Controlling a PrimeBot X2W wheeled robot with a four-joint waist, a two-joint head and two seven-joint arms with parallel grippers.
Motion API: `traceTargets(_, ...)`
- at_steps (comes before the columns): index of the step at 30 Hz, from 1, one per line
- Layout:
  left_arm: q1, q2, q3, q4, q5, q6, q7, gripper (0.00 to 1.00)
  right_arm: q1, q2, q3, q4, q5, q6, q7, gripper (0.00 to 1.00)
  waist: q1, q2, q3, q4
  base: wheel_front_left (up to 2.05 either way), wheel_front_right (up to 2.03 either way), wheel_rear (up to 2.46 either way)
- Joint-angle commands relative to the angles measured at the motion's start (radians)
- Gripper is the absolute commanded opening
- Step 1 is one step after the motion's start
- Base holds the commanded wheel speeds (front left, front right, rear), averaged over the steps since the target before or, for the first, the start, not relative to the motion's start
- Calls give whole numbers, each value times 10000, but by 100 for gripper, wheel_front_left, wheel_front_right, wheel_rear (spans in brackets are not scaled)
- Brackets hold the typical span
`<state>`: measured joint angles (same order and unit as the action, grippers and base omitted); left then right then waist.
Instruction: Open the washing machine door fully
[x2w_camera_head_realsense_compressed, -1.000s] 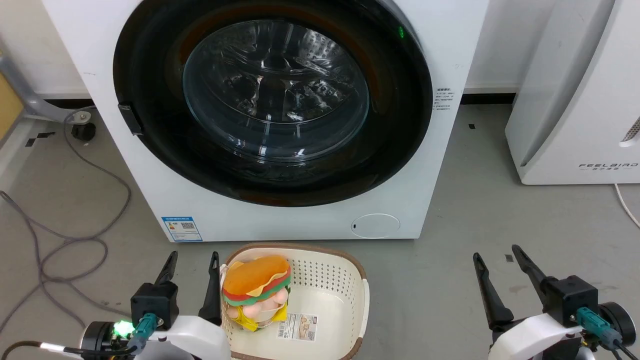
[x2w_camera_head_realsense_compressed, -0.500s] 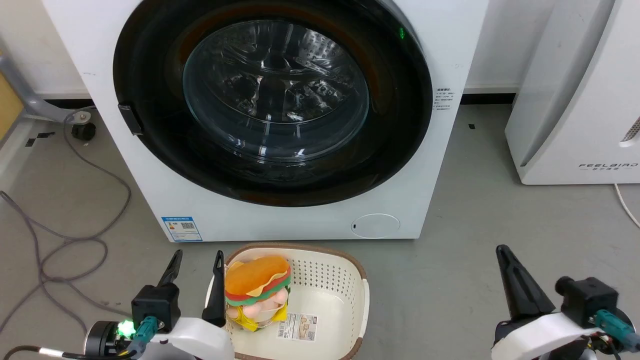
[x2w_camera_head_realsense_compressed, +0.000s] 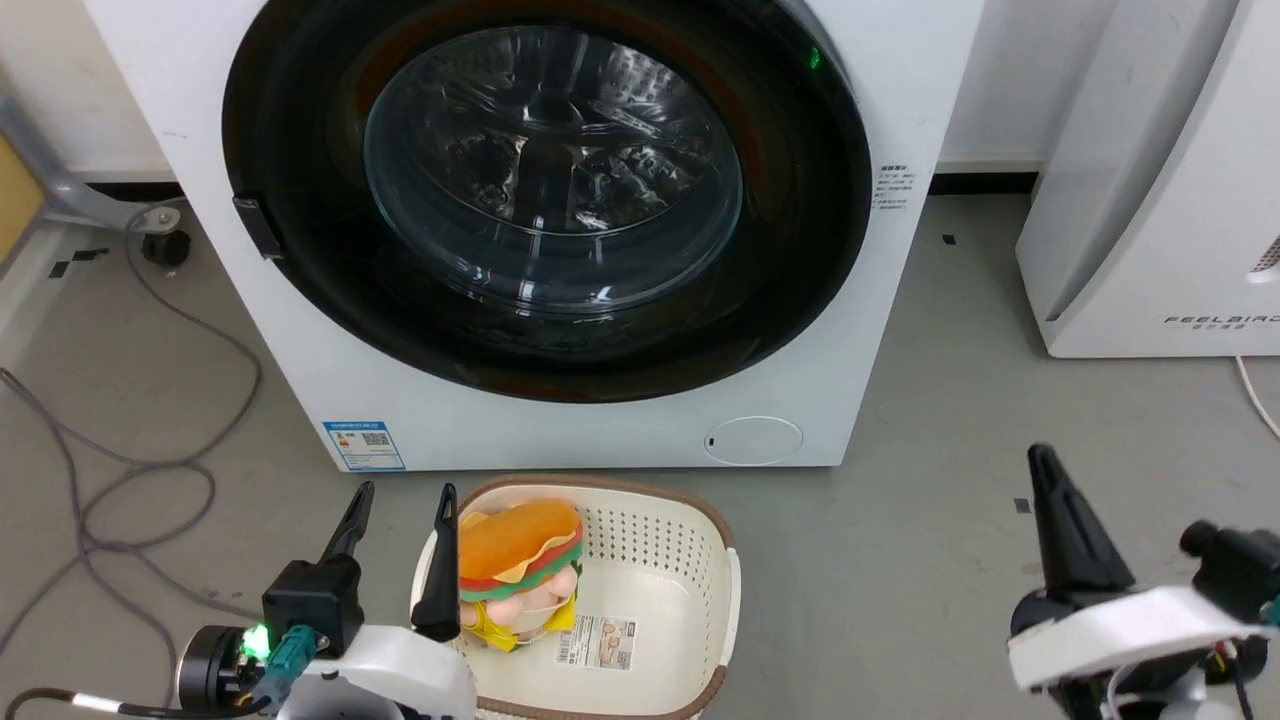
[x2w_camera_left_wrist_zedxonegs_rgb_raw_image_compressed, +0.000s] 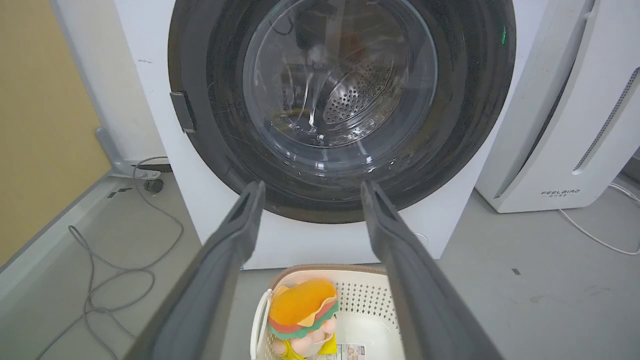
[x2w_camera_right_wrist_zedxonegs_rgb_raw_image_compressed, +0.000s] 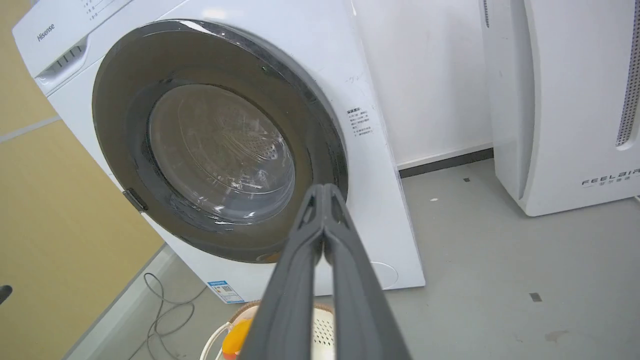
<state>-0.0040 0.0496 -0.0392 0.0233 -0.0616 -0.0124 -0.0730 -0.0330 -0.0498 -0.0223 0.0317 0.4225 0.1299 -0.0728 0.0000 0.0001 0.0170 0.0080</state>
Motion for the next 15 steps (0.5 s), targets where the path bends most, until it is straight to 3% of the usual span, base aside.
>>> traceTargets(1,-214,3,-24,-20,-90,-60,-118,100,-381,-4,-88,72,469,3,-57,0,0,-1,57,8,0,0,0)
traceTargets(15,-629,4,6,-264,-201,-217,-390,100,-2930,-265,-746,1278,3441,3,296,0,0,-1,680,-41,0,0,0)
